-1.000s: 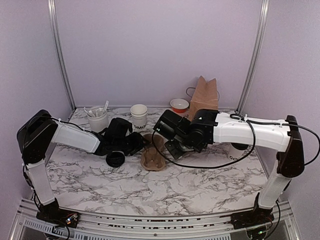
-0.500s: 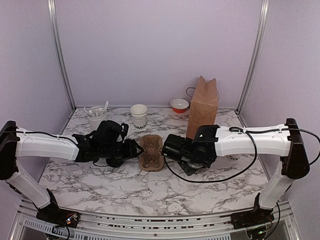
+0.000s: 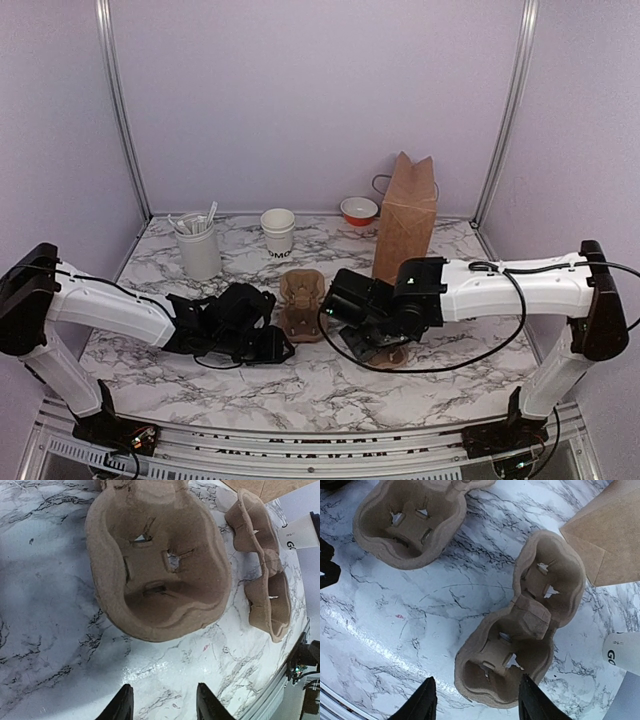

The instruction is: Pack the takeout coffee

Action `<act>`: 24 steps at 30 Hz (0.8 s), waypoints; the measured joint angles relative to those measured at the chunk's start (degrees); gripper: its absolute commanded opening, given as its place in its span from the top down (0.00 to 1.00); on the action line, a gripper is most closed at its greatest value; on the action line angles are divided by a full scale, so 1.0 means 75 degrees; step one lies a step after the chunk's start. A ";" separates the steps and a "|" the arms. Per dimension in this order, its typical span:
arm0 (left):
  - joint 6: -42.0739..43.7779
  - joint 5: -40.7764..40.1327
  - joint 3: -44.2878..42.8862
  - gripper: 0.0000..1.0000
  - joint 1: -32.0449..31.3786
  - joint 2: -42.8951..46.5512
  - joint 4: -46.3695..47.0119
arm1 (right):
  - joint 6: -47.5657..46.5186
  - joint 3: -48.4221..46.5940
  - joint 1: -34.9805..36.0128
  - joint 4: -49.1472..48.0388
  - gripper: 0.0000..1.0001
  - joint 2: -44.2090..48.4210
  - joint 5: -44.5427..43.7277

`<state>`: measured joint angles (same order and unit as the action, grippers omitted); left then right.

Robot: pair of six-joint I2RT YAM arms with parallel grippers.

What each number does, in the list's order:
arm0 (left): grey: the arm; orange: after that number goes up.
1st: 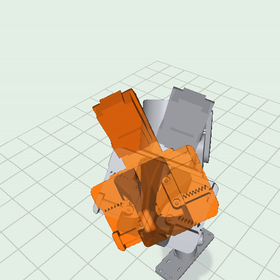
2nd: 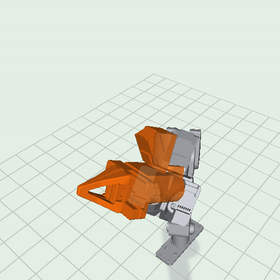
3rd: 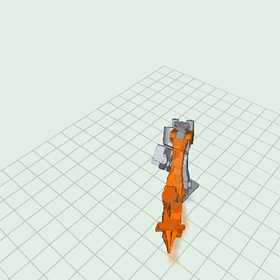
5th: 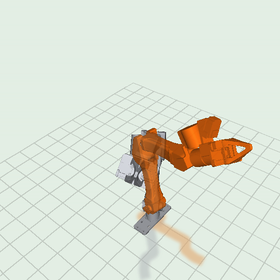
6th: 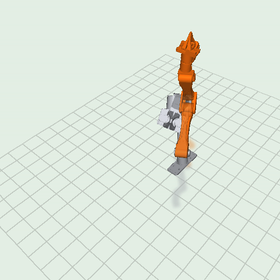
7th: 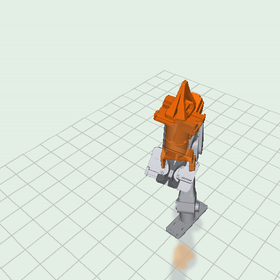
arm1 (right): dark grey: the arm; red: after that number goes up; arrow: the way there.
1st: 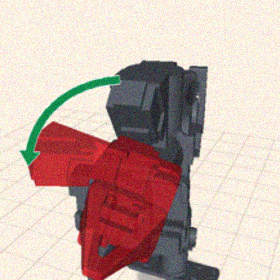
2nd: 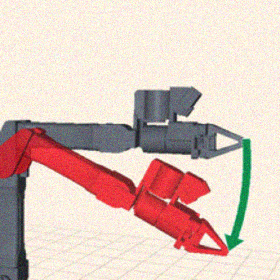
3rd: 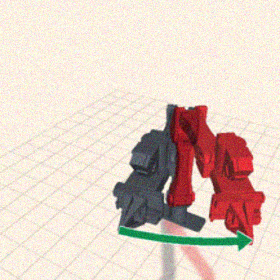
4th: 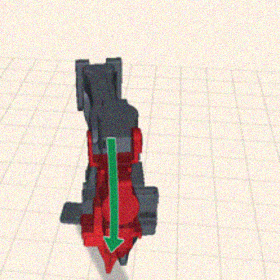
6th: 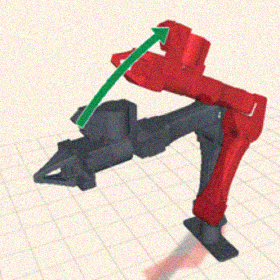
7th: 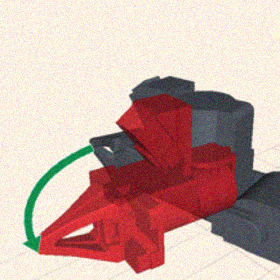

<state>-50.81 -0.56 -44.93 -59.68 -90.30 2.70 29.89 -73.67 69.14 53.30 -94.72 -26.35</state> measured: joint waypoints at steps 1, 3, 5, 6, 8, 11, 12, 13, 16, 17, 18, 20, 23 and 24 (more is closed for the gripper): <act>-0.0038 0.0000 -0.0003 0.59 -0.0012 -0.0082 -0.0003 | -0.0015 0.0000 -0.0026 -0.0032 0.47 0.0058 0.0009; -0.0079 0.0000 -0.0055 0.60 -0.0035 -0.0245 -0.0006 | -0.0032 0.0003 -0.0137 -0.0128 0.46 0.0248 0.0029; -0.0096 0.0003 -0.0221 0.61 -0.0067 -0.0449 -0.0003 | -0.0085 0.0023 -0.0306 -0.0251 0.46 0.0536 0.0044; -0.0111 0.0006 -0.0344 0.62 -0.0087 -0.0574 0.0003 | -0.0140 0.0050 -0.0423 -0.0361 0.46 0.0755 0.0050; -0.0131 0.0003 -0.0527 0.62 -0.0117 -0.0784 0.0009 | -0.0210 0.0111 -0.0667 -0.0586 0.46 0.1230 0.0058; -0.0184 -0.0122 -0.0764 0.62 -0.0122 -0.1119 -0.0003 | -0.0391 0.0256 -0.1017 -0.1084 0.45 0.1988 0.0082; -0.0201 -0.0198 -0.0825 0.62 -0.0122 -0.1215 -0.0003 | -0.0458 0.0303 -0.1122 -0.1241 0.45 0.2218 0.0105; -0.0216 -0.0297 -0.0912 0.62 -0.0117 -0.1329 -0.0026 | -0.0542 0.0356 -0.1233 -0.1408 0.45 0.2445 0.0143; -0.0230 -0.0527 -0.1279 0.62 -0.0038 -0.1661 -0.0117 | -0.0775 0.0405 -0.1463 -0.1716 0.44 0.2827 0.0230; -0.0224 -0.0583 -0.1437 0.63 0.0003 -0.1789 -0.0140 | -0.0854 0.0414 -0.1515 -0.1789 0.44 0.2906 0.0245; -0.0213 -0.0629 -0.1629 0.62 0.0058 -0.1932 -0.0169 | -0.0918 0.0414 -0.1550 -0.1842 0.44 0.2952 0.0251; -0.0169 -0.0723 -0.2031 0.63 0.0195 -0.2215 -0.0216 | -0.1052 0.0420 -0.1597 -0.1918 0.44 0.3019 0.0251; -0.0105 -0.0857 -0.2792 0.63 0.0463 -0.2766 -0.0268 | -0.1183 0.0522 -0.1629 -0.2017 0.43 0.3124 0.0242; -0.0090 -0.0906 -0.3034 0.63 0.0571 -0.2952 -0.0274 | -0.1198 0.0560 -0.1632 -0.2020 0.43 0.3165 0.0230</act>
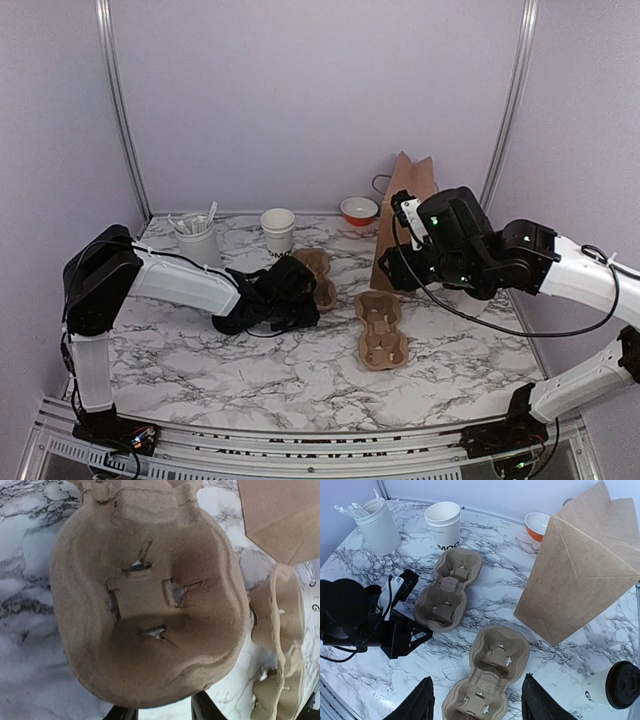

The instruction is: Pack the takeout coffee

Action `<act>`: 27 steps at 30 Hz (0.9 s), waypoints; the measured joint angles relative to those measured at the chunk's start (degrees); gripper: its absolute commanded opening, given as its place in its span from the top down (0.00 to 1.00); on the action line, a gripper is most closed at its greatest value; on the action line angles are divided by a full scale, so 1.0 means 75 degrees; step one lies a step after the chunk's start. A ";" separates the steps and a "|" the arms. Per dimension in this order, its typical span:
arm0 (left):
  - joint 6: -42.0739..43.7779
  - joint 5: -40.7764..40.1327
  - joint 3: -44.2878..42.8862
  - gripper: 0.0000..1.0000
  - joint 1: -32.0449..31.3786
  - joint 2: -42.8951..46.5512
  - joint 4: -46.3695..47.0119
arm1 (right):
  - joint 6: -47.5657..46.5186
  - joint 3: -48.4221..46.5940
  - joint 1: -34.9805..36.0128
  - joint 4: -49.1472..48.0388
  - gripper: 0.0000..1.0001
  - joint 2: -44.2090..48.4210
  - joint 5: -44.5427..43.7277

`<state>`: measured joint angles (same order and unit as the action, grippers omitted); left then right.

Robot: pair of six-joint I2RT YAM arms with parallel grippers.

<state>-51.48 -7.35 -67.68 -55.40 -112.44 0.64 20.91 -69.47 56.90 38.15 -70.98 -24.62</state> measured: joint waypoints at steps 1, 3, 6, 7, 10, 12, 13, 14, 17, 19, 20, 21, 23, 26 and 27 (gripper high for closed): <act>0.0009 -0.0035 -0.0227 0.63 0.0111 -0.0181 -0.0015 | -0.0012 0.0058 -0.0003 0.0000 0.42 0.0070 -0.0015; 0.0032 -0.0052 -0.0644 0.62 0.0341 -0.0516 -0.0032 | -0.0017 0.0143 -0.0012 -0.0009 0.42 0.0219 -0.0044; 0.0146 -0.0064 -0.1419 0.62 0.0670 -0.1087 -0.0192 | -0.0015 0.0259 -0.0029 -0.0029 0.41 0.0495 -0.0096; 0.0210 -0.0058 -0.1690 0.62 0.0772 -0.1274 -0.0262 | -0.0012 0.0289 -0.0035 -0.0038 0.41 0.0577 -0.0131; 0.0417 -0.0012 -0.2346 0.62 0.0953 -0.1682 -0.0446 | -0.0003 0.0303 -0.0073 -0.0085 0.40 0.0737 -0.0219; 0.0586 0.0096 -0.2579 0.62 0.0970 -0.1772 -0.0565 | -0.0003 0.0303 -0.0213 -0.0149 0.39 0.0793 -0.0195; 0.0662 0.0143 -0.2632 0.62 0.0950 -0.1769 -0.0632 | -0.0003 0.0303 -0.0341 -0.0175 0.39 0.0810 -0.0157; 0.0758 0.0181 -0.2696 0.61 0.0909 -0.1760 -0.0682 | -0.0003 0.0309 -0.0498 -0.0204 0.39 0.0825 -0.0111; 0.0976 0.0280 -0.2716 0.59 0.0734 -0.1687 -0.0804 | -0.0026 0.0431 -0.1256 -0.0408 0.37 0.0950 0.0236; 0.1087 0.0323 -0.2611 0.56 0.0609 -0.1539 -0.0877 | -0.0032 0.0545 -0.1909 -0.0606 0.36 0.1067 0.0670; 0.1128 0.0350 -0.2483 0.55 0.0542 -0.1373 -0.0906 | -0.0029 0.0580 -0.2197 -0.0691 0.35 0.1113 0.0863; 0.1163 0.0356 -0.2343 0.55 0.0484 -0.1195 -0.0941 | -0.0032 0.0615 -0.2567 -0.0831 0.34 0.1157 0.1070; 0.1236 0.0370 -0.2090 0.54 0.0367 -0.0801 -0.0994 | -0.0020 0.0662 -0.3177 -0.1099 0.34 0.1204 0.1574; 0.1361 0.0373 -0.1682 0.52 0.0201 -0.0009 -0.1043 | 0.0032 0.0731 -0.4293 -0.1644 0.33 0.1163 0.2585; 0.1413 0.0379 -0.1568 0.52 0.0160 0.0239 -0.1049 | 0.0076 0.0749 -0.4674 -0.1851 0.33 0.1110 0.2970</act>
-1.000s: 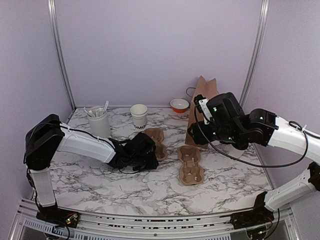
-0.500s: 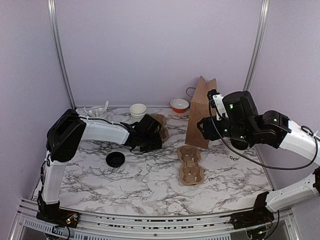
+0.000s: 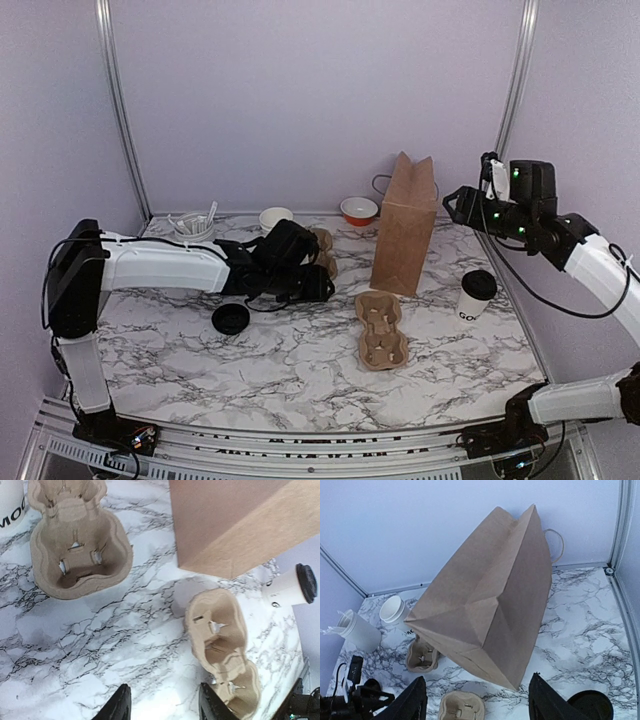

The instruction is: Pack the takeout coffee

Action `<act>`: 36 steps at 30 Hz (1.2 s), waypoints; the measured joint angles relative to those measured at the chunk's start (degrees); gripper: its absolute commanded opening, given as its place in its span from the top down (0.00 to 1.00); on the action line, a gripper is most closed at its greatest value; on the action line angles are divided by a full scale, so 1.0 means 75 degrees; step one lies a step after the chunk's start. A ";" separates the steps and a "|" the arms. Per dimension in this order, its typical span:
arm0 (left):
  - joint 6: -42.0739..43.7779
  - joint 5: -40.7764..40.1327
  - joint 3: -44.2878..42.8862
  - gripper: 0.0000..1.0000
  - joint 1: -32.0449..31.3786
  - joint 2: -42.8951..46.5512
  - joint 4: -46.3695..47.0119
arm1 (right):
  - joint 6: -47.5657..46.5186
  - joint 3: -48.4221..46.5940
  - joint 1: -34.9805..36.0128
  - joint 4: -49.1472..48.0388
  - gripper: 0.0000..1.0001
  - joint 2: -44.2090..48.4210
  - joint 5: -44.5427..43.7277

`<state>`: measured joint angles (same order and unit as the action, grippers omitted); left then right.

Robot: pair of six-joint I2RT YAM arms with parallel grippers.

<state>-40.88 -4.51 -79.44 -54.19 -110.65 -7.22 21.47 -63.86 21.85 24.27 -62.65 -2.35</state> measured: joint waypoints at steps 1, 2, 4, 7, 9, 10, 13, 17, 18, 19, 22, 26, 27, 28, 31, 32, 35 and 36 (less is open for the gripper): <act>0.0050 0.0009 0.0105 0.51 -0.0032 0.0230 0.0006 | 0.0064 0.0009 -0.0300 -0.0184 0.33 -0.0076 0.0286; 0.0117 0.0023 0.0204 0.50 -0.0052 0.0443 0.0006 | 0.0137 0.0009 -0.0592 -0.0382 0.33 -0.0172 0.0530; 0.0286 0.0087 0.0493 0.50 -0.0082 0.0927 -0.0038 | 0.0280 0.0009 -0.1043 -0.0801 0.33 -0.0449 0.1032; 0.0562 0.0140 0.0790 0.49 -0.0082 0.1440 -0.0277 | 0.0449 -0.0009 -0.1457 -0.1367 0.33 -0.1000 0.1550; 0.0714 0.0149 0.1014 0.49 -0.0082 0.1821 -0.0469 | 0.0504 -0.0181 -0.1585 -0.1582 0.33 -0.1545 0.1798; 0.0755 0.0157 0.1148 0.49 -0.0082 0.2049 -0.0551 | 0.0513 -0.0367 -0.1623 -0.1623 0.34 -0.1865 0.1880; 0.0793 0.0189 0.1545 0.49 -0.0082 0.2699 -0.0673 | 0.0516 -0.1183 -0.1719 -0.1696 0.35 -0.2900 0.2090; 0.0764 0.0163 0.2133 0.48 -0.0082 0.3640 -0.0778 | 0.0501 -0.2305 -0.1920 -0.1722 0.35 -0.3958 0.2221; 0.0714 0.0128 0.2288 0.48 -0.0082 0.3870 -0.0804 | 0.0493 -0.2530 -0.1967 -0.1708 0.36 -0.4135 0.2224; 0.0673 0.0090 0.2463 0.48 -0.0082 0.4121 -0.0828 | 0.0484 -0.2804 -0.2014 -0.1670 0.36 -0.4334 0.2221; 0.0498 -0.0082 0.2844 0.49 -0.0082 0.4695 -0.0883 | 0.0449 -0.3523 -0.2139 -0.1597 0.36 -0.4896 0.2177; 0.0326 -0.0323 0.3203 0.48 -0.0082 0.5342 -0.0938 | 0.0385 -0.4167 -0.2229 -0.1416 0.37 -0.5517 0.2098; 0.0300 -0.0373 0.3258 0.48 -0.0082 0.5479 -0.0959 | 0.0364 -0.4319 -0.2247 -0.1361 0.38 -0.5674 0.2092; 0.0274 -0.0428 0.3302 0.48 -0.0082 0.5610 -0.0991 | 0.0332 -0.4558 -0.2270 -0.1250 0.39 -0.5878 0.2072; 0.0163 -0.0554 0.3381 0.48 -0.0082 0.5928 -0.1040 | 0.0280 -0.5470 -0.2343 -0.0944 0.40 -0.6586 0.2011; 0.0146 -0.0597 0.3389 0.48 -0.0082 0.5995 -0.1049 | 0.0265 -0.5718 -0.2363 -0.0866 0.41 -0.6767 0.1993; 0.0099 -0.0729 0.3480 0.48 -0.0082 0.6169 -0.1078 | 0.0239 -0.6400 -0.2413 -0.0699 0.44 -0.7201 0.1961; 0.0090 -0.0769 0.3520 0.48 -0.0082 0.6210 -0.1084 | 0.0221 -0.6566 -0.2422 -0.0641 0.45 -0.7300 0.1961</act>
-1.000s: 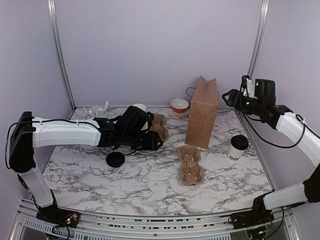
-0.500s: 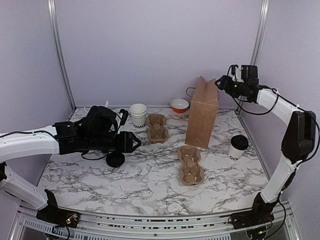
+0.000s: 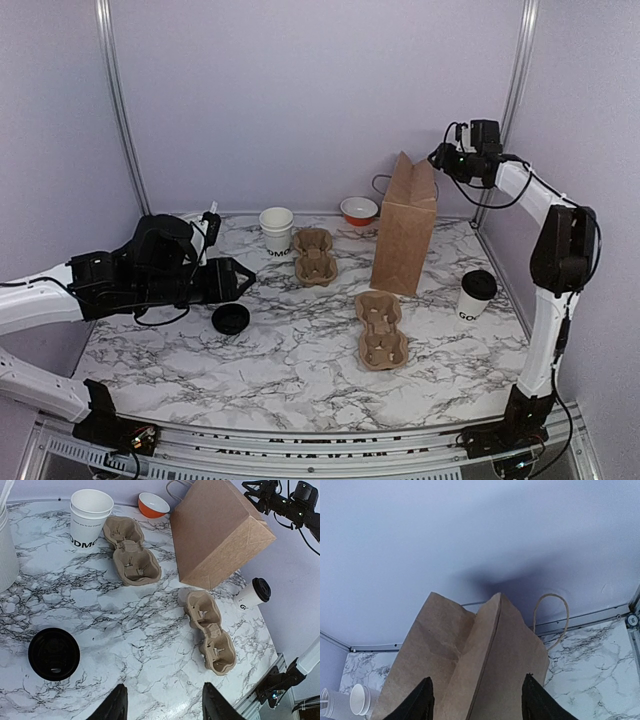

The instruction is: Pack the takeout coffee

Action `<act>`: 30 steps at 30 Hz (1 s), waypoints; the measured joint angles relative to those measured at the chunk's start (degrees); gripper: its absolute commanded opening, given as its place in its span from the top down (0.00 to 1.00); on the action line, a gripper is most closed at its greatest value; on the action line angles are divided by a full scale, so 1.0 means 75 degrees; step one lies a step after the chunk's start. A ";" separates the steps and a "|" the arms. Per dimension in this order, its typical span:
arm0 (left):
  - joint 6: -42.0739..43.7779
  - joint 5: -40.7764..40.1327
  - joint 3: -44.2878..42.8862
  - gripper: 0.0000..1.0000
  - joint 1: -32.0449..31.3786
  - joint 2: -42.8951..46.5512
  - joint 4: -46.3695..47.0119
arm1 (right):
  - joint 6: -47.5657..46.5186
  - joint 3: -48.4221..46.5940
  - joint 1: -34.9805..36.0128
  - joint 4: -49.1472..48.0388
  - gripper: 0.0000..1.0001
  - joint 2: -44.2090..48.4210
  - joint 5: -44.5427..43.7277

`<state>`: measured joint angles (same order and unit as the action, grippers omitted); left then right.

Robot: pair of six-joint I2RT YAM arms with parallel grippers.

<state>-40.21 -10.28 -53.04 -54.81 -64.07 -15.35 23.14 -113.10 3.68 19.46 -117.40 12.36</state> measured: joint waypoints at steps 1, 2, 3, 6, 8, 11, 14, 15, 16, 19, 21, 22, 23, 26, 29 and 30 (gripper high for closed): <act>-0.0015 -0.0050 0.0055 0.48 0.0000 0.0044 -0.0017 | -0.0020 -0.0219 -0.0006 0.0099 0.45 -0.0108 -0.0003; -0.0041 -0.0079 0.0099 0.48 0.0000 0.0070 -0.0026 | -0.0035 -0.0484 -0.0009 0.0187 0.46 -0.0236 -0.0003; -0.0064 -0.0105 0.0154 0.48 0.0000 0.0099 -0.0055 | -0.0061 -0.0635 -0.0012 0.0242 0.46 -0.0323 0.0003; -0.0108 -0.0149 0.0274 0.48 0.0000 0.0140 -0.0122 | -0.0093 -0.1023 -0.0012 0.0373 0.47 -0.0533 0.0009; -0.0134 -0.0184 0.0309 0.48 0.0000 0.0152 -0.0154 | -0.0099 -0.1087 -0.0012 0.0478 0.47 -0.0606 0.0023; -0.0175 -0.0245 0.0332 0.48 0.0000 0.0154 -0.0178 | -0.0125 -0.1090 -0.0012 0.0627 0.48 -0.0723 0.0064; -0.0230 -0.0297 0.0350 0.48 0.0000 0.0154 -0.0178 | -0.0192 -0.1183 -0.0012 0.0860 0.53 -0.0927 0.0117; -0.0265 -0.0303 0.0364 0.48 0.0000 0.0154 -0.0181 | -0.0219 -0.1218 -0.0012 0.0912 0.56 -0.1000 0.0149; -0.0280 -0.0303 0.0382 0.48 0.0000 0.0154 -0.0178 | -0.0256 -0.1233 -0.0012 0.0950 0.59 -0.1037 0.0175; -0.0341 -0.0306 0.0460 0.48 0.0000 0.0154 -0.0184 | -0.0297 -0.1244 -0.0012 0.1081 0.70 -0.1064 0.0213; -0.0382 -0.0309 0.0490 0.48 0.0000 0.0154 -0.0187 | -0.0312 -0.1294 -0.0012 0.1087 0.78 -0.1061 0.0216; -0.0393 -0.0315 0.0498 0.48 0.0000 0.0154 -0.0187 | -0.0323 -0.1297 -0.0012 0.1087 0.82 -0.1040 0.0213; -0.0405 -0.0321 0.0504 0.48 0.0000 0.0154 -0.0187 | -0.0315 -0.1291 -0.0012 0.1096 0.85 -0.1014 0.0207; -0.0431 -0.0329 0.0519 0.48 0.0000 0.0154 -0.0184 | -0.0323 -0.1122 -0.0012 0.1023 0.95 -0.0813 0.0192; -0.0449 -0.0329 0.0568 0.48 0.0000 0.0154 -0.0175 | -0.0341 -0.0653 -0.0009 0.0921 1.00 -0.0326 0.0128; -0.0452 -0.0332 0.0583 0.48 0.0000 0.0154 -0.0175 | -0.0338 -0.0431 -0.0009 0.0831 1.00 -0.0114 0.0085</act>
<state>-43.59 -12.78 -48.66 -54.81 -62.92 -16.67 20.60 -116.33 3.62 25.69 -118.26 12.99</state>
